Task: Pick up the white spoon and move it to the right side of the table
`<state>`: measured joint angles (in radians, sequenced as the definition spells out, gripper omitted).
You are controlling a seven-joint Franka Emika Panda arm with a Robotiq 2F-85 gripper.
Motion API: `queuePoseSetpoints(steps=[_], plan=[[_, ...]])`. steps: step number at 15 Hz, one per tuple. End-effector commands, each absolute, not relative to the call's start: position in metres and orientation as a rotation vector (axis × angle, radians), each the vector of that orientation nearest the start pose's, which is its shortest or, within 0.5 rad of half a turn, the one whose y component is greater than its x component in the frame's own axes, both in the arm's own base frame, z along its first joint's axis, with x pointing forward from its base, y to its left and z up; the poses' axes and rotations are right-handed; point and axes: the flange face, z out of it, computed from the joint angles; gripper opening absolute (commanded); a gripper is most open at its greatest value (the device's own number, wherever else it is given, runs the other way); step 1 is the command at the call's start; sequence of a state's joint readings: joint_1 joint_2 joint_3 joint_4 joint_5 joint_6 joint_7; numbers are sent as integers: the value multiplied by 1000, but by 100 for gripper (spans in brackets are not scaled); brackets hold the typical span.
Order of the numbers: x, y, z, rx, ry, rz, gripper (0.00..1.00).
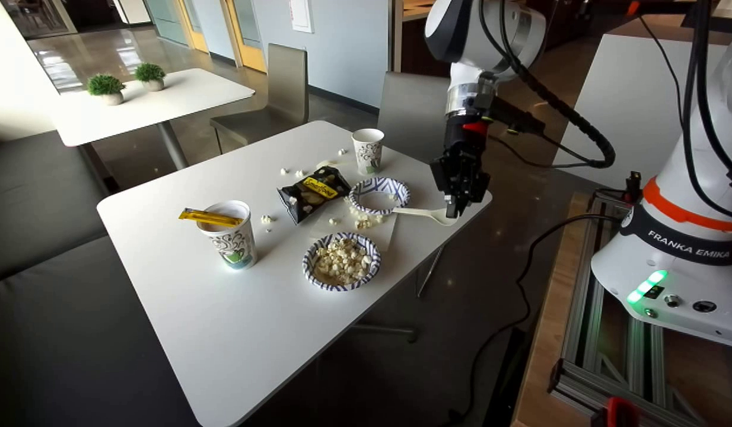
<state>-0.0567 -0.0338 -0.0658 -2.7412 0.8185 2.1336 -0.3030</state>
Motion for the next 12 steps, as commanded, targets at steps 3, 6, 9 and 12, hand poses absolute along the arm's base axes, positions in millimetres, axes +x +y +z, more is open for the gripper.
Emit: queuePoseSetpoints(steps=[3, 6, 9, 12], plan=[[350, -56, 241, -2226, 786, 242, 3], [350, -81, 245, -2216, 877, 112, 3], [349, -110, 237, -2280, 953, 31, 3], [345, -131, 232, -2308, 1032, -49, 3]])
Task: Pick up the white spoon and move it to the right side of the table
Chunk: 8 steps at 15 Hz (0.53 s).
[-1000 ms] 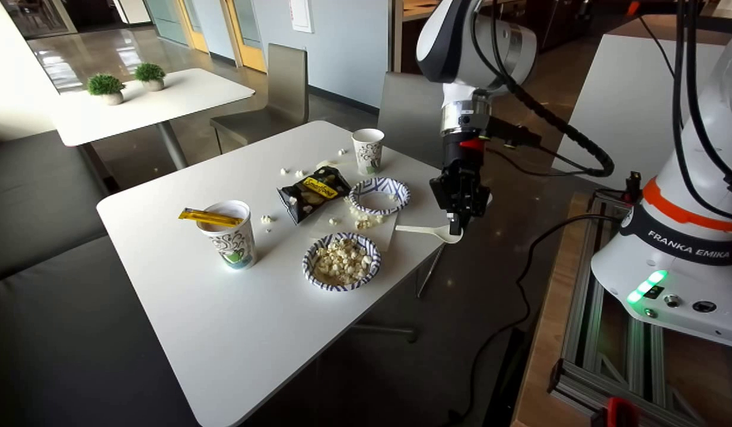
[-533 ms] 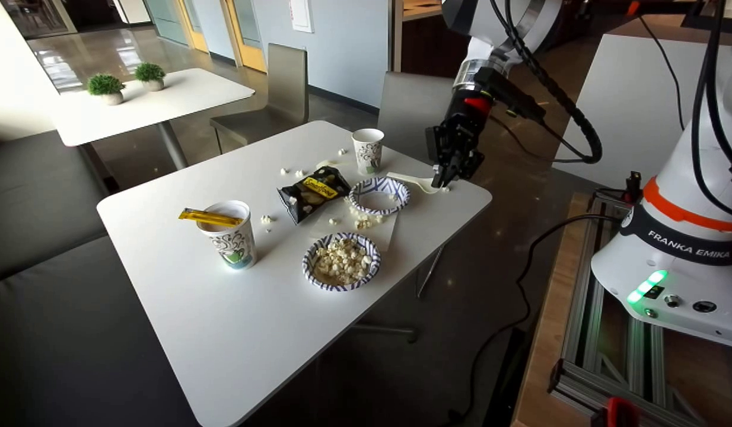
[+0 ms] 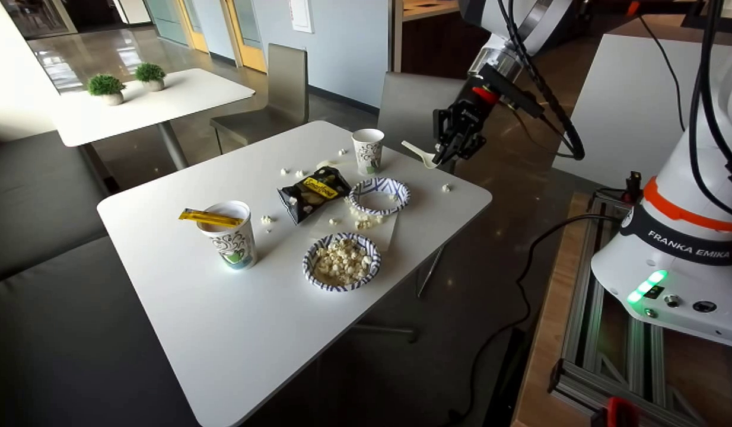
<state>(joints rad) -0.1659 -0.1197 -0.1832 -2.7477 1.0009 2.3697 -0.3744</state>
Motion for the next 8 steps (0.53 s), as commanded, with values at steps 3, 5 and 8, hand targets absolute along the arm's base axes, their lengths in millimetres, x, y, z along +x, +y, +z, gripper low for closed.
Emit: queuePoseSetpoints(steps=[3, 5, 8], plan=[[351, -134, 221, -2357, 1070, -81, 3], [357, -134, 212, -2383, 1100, -76, 3], [371, -134, 196, -2421, 1139, -65, 3]])
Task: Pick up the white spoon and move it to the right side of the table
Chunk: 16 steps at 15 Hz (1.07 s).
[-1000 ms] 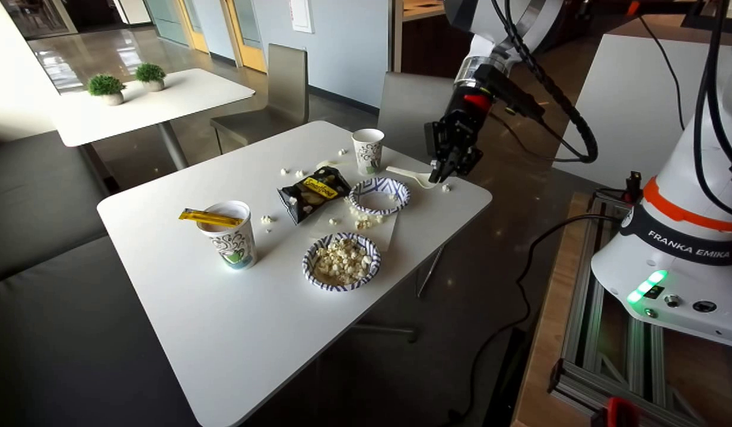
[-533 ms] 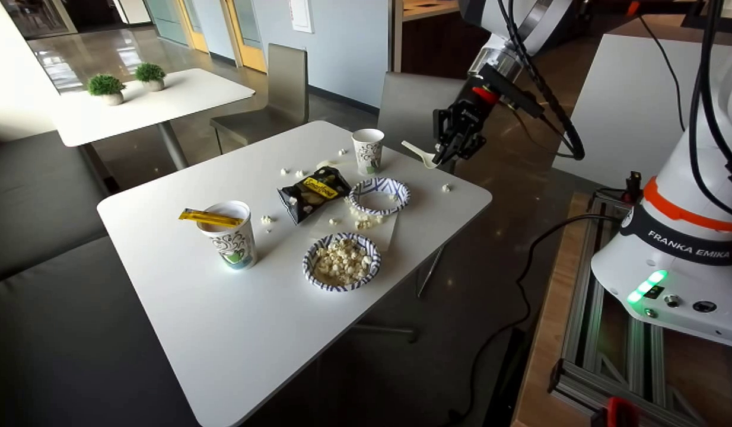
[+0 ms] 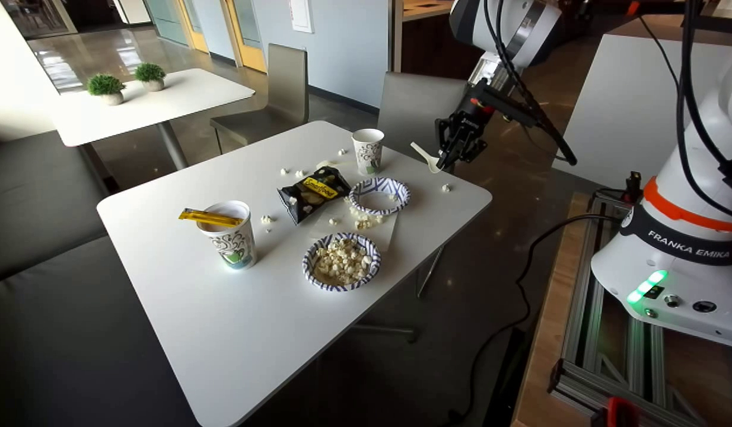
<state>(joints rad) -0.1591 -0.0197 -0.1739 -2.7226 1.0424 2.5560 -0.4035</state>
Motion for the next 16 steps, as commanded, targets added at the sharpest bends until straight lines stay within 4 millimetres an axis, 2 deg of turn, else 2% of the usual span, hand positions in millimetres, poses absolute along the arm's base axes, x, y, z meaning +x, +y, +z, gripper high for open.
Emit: queuePoseSetpoints(steps=[1, 8, 13, 14, 15, 16], plan=[[376, -134, 191, -2440, 1154, -67, 3], [412, -137, 150, -2503, 1207, -33, 3], [425, -145, 125, -2512, 1211, 12, 3], [426, -145, 122, -2509, 1208, 28, 14], [427, -146, 121, -2510, 1213, 24, 37], [426, -147, 124, -2513, 1207, 19, 39]])
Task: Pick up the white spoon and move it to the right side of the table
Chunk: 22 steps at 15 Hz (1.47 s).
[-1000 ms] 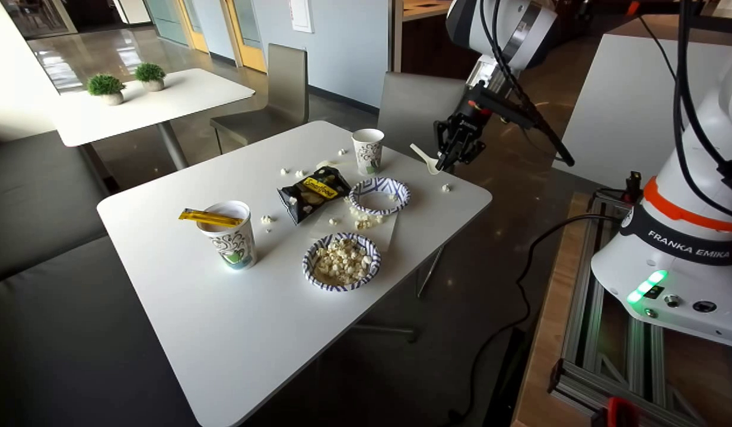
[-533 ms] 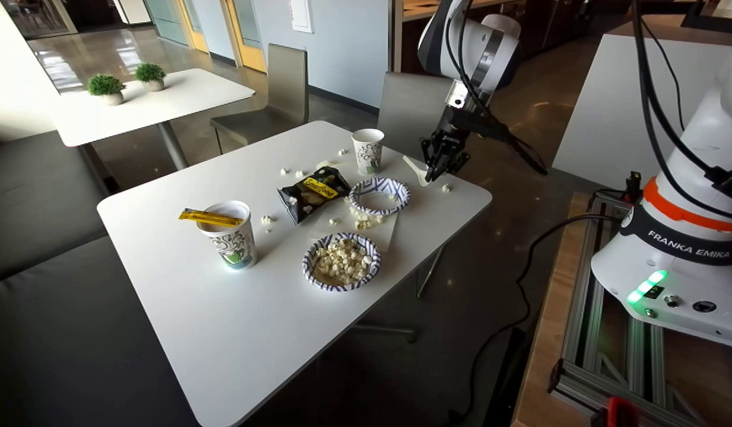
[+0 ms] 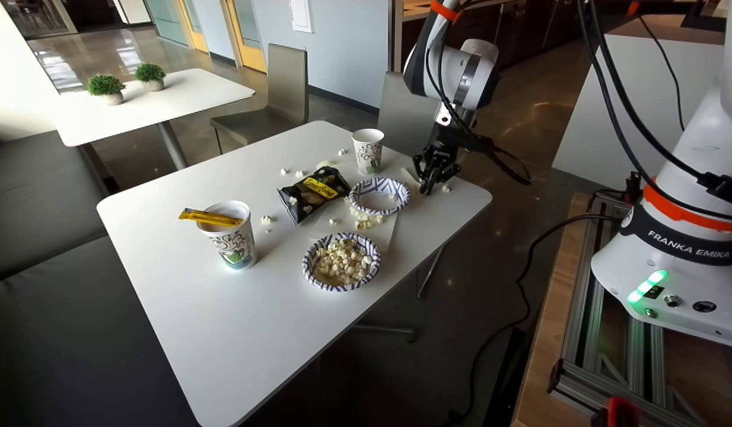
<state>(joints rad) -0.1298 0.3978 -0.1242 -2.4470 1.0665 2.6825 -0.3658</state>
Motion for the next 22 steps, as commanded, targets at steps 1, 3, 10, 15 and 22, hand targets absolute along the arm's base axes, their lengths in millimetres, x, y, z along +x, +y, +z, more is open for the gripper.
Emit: queuePoseSetpoints(steps=[1, 3, 10, 15, 22], plan=[[426, -148, 130, -2513, 1210, 2, 40], [425, -147, 144, -2515, 1202, -36, 53], [396, -106, 198, -2732, 1143, -194, 100], [387, -72, 173, -2915, 1172, -297, 100], [390, -37, 180, -3011, 1125, -350, 100]])
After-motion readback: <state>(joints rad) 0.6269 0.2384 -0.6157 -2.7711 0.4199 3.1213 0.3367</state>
